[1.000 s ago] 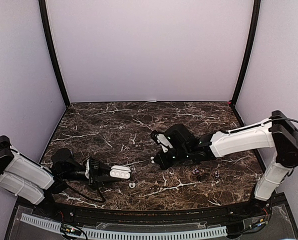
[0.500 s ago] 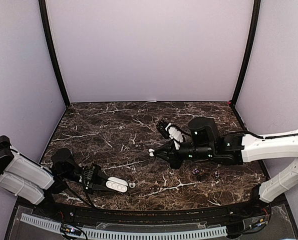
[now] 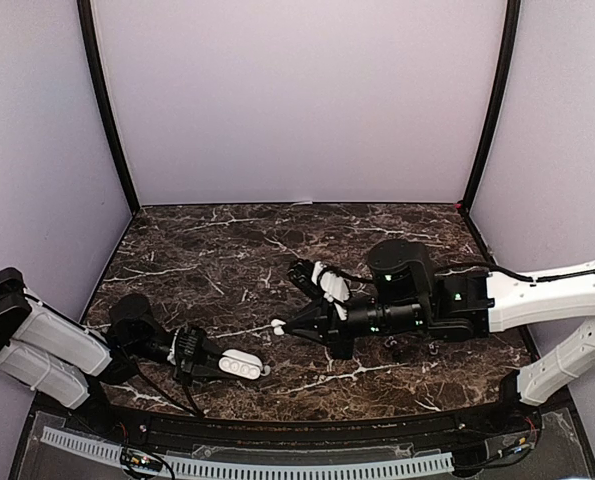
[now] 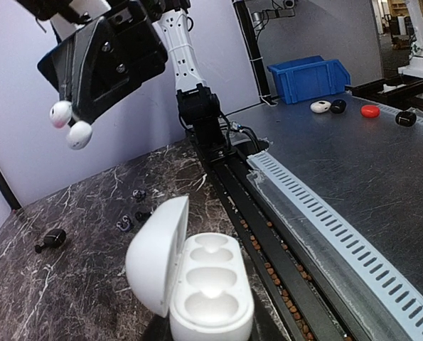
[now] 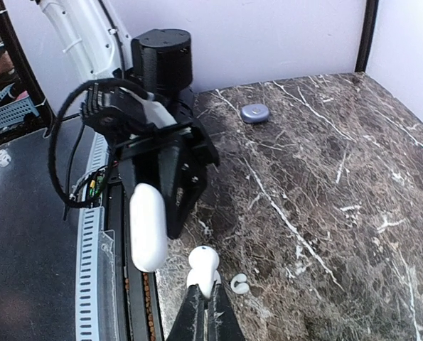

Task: Insert the wireless bluetooth earbuds into the charging case
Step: Insert the left earbud into the left side groove of the charging case, then adjust the right earbud at the center of the board.

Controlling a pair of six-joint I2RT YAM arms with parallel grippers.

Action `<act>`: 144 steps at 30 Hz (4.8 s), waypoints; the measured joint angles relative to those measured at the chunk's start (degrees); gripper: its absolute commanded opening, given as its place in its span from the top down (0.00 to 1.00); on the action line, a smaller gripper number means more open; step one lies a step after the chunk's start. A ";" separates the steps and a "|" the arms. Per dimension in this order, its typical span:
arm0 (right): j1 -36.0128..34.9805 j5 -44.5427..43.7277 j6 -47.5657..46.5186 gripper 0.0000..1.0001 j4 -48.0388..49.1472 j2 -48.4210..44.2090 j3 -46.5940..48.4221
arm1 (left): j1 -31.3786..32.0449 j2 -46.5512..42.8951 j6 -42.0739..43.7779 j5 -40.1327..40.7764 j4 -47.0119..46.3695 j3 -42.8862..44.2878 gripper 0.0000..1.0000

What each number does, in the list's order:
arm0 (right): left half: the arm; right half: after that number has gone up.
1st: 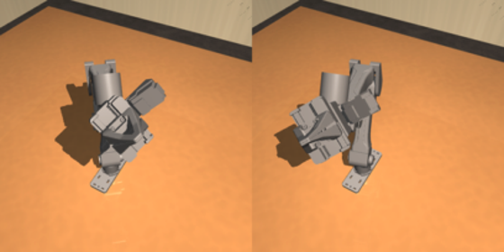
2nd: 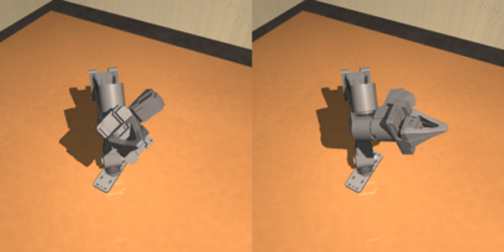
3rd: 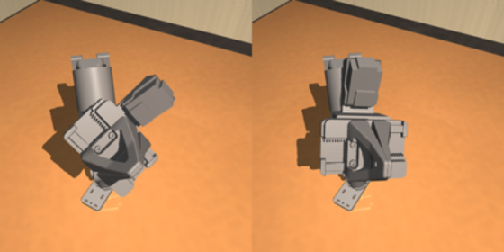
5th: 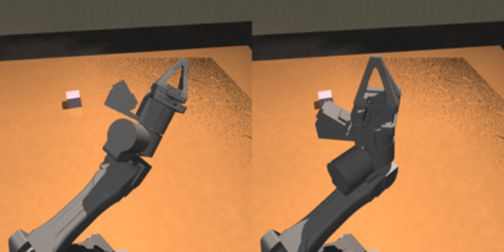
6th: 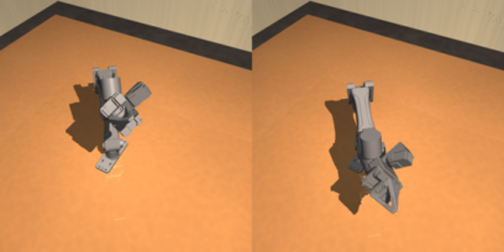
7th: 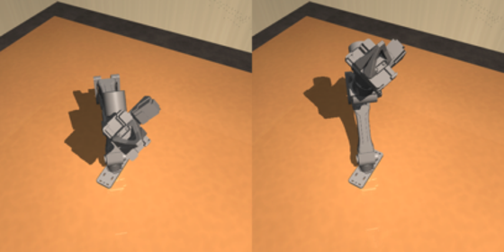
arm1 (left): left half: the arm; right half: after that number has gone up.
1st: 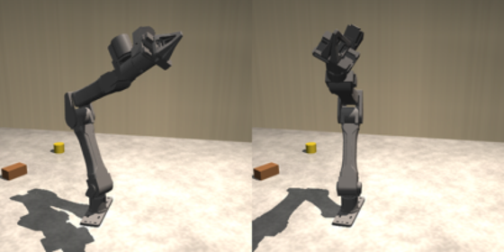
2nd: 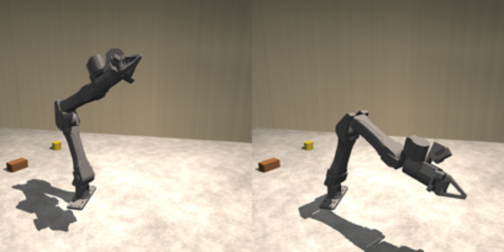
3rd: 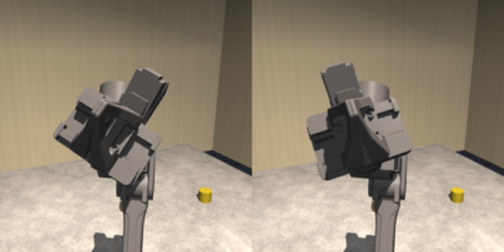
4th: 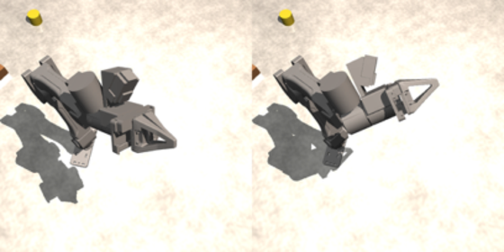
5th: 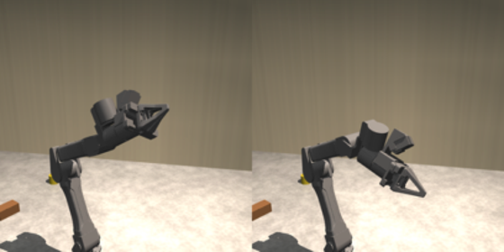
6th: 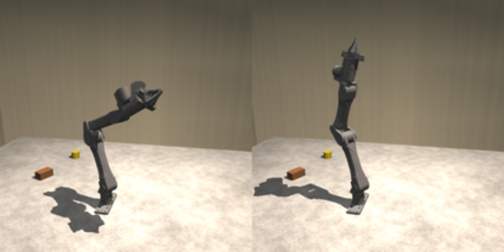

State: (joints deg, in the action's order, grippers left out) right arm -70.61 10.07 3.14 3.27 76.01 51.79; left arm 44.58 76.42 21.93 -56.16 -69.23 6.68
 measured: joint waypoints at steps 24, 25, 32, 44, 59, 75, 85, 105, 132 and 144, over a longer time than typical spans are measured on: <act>-11.13 -12.94 -6.14 1.00 -10.08 19.23 18.56 | 0.04 0.44 0.44 8.68 7.72 2.36 1.00; -11.21 -13.53 -6.16 1.00 -10.51 19.56 18.62 | 0.04 0.44 0.42 8.74 7.74 2.36 1.00; -11.74 -18.05 -6.38 1.00 -12.96 20.57 18.97 | 0.04 0.44 0.42 9.07 8.22 2.36 1.00; -13.09 -24.96 -7.65 1.00 -15.10 23.02 21.88 | 0.04 0.44 0.42 9.25 9.11 2.40 1.00; -14.64 -30.53 -9.49 0.86 -17.16 25.35 23.96 | 0.04 0.57 0.42 9.73 9.79 2.43 1.00; -14.97 -29.97 -9.77 0.74 -10.64 15.89 15.63 | 0.04 0.57 -0.37 10.34 8.33 2.71 1.00; -12.94 -25.88 -4.85 0.75 -4.96 6.03 4.79 | -5.49 0.26 -8.31 16.87 1.07 -0.11 1.00; -10.75 -15.85 -12.33 0.74 0.59 21.57 -2.38 | -6.01 -5.84 -10.82 33.00 -0.63 -3.61 1.00; -2.54 -9.79 -18.29 0.65 -1.36 30.53 8.15 | -6.23 -9.22 -10.14 36.09 -2.56 -6.05 1.00; -1.86 -7.56 -20.06 0.67 -5.95 37.29 15.04 | -6.23 -9.84 -10.14 36.96 -2.73 -6.05 1.00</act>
State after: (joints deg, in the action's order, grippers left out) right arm -72.47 2.50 -16.93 -2.68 113.30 66.83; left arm 38.35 66.59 11.79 -19.20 -71.96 0.62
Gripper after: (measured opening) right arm 0.340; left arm 0.247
